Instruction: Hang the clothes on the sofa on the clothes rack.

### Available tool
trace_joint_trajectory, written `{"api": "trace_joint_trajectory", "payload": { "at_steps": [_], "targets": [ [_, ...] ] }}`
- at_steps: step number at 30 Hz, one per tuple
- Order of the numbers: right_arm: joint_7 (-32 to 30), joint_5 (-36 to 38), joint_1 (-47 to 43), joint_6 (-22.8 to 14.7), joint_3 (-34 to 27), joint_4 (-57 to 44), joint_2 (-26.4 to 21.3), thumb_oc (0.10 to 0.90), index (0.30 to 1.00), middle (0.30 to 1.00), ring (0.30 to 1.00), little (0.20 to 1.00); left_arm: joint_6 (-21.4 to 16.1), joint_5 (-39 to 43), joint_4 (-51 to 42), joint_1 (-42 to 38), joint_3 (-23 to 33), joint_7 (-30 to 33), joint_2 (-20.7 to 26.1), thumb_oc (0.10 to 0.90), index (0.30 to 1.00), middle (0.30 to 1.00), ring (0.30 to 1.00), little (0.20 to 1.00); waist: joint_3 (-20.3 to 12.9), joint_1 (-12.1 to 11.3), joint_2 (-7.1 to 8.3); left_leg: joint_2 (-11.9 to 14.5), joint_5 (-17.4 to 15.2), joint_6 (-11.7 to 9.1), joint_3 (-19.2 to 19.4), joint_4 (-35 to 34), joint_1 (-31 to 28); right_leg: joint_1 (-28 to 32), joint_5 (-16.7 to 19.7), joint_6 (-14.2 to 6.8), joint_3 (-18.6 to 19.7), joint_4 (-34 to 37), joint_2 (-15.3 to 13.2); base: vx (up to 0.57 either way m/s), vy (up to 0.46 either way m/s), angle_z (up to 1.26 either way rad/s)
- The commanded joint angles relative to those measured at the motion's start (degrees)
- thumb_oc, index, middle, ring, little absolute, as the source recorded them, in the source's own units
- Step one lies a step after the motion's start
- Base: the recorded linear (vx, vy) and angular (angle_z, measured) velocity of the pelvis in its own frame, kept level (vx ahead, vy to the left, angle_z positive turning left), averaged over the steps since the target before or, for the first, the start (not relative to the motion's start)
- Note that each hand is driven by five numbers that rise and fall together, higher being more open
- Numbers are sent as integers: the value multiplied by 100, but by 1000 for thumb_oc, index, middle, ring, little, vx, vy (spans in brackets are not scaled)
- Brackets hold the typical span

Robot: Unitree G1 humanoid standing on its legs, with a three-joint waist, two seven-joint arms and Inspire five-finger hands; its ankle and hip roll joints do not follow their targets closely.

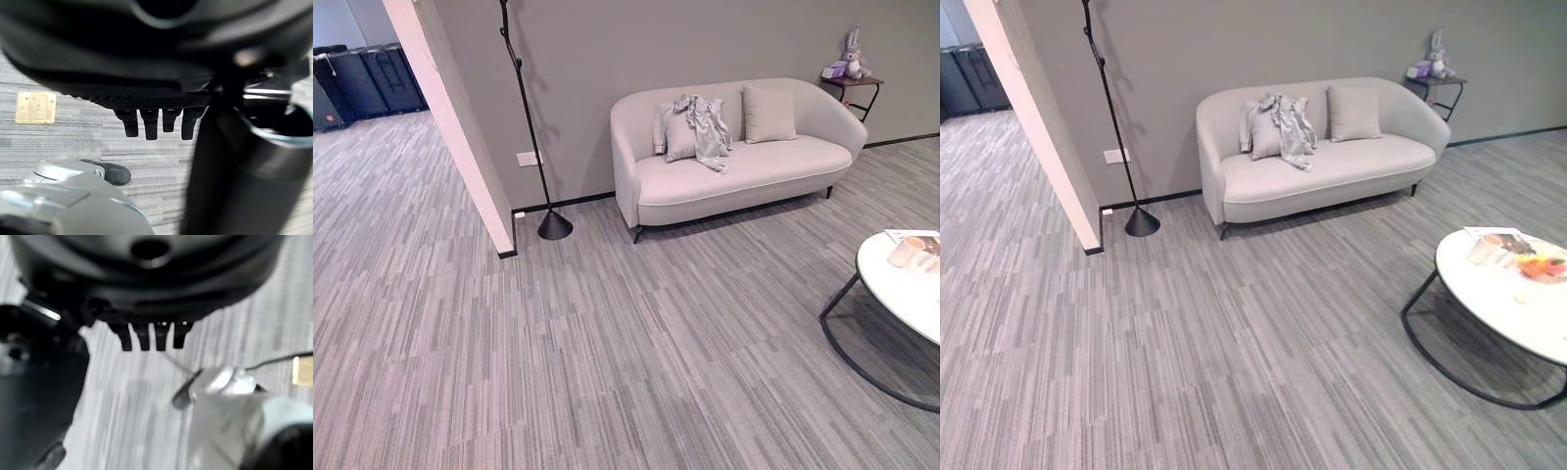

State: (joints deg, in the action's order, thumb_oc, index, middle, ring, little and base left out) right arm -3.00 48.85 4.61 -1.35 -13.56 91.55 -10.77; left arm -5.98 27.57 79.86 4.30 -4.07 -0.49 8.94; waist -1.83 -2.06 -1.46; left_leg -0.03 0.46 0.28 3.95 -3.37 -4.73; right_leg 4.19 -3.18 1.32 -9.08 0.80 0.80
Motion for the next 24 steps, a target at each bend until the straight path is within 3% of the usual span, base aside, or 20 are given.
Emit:
{"api": "trace_joint_trajectory", "payload": {
  "at_steps": [1, 9, 15, 24],
  "targets": [
    [-106, 132, -341, 6, 249, 230, 89, 800, 900, 900, 900, 900, -121, 124, 142, -379, 122, -25, -207, 800, 900, 900, 900, 900, 81, 10, 188, -22, -279, -120, 167, -163, -28, 221, 261, -682, -2, 420, -376, -18, -9, -4],
    [42, -966, -427, -137, 1302, -311, 346, 800, 900, 900, 900, 900, -187, -124, 130, -401, -173, 36, -225, 800, 900, 900, 900, 900, 127, 80, 238, 2, -282, -119, 231, -163, -80, 227, 293, -653, 138, 420, -360, -20, -11, -12],
    [19, -1662, -473, -179, 2085, -1079, 544, 800, 900, 900, 900, 900, -39, -509, 269, -383, -288, 60, -189, 800, 900, 900, 900, 900, 96, 162, 322, 30, -257, -135, 294, -163, -51, 140, 352, -637, 271, 420, -323, -27, -20, -10],
    [134, -2003, -508, -106, 2368, -1134, 517, 800, 900, 900, 900, 900, -72, -744, 159, -448, -367, 128, -80, 800, 900, 900, 900, 900, 57, 194, 350, 25, -297, -117, 309, -163, -129, 197, 356, -620, 347, 420, -312, -11, -14, -11]
  ]
}}
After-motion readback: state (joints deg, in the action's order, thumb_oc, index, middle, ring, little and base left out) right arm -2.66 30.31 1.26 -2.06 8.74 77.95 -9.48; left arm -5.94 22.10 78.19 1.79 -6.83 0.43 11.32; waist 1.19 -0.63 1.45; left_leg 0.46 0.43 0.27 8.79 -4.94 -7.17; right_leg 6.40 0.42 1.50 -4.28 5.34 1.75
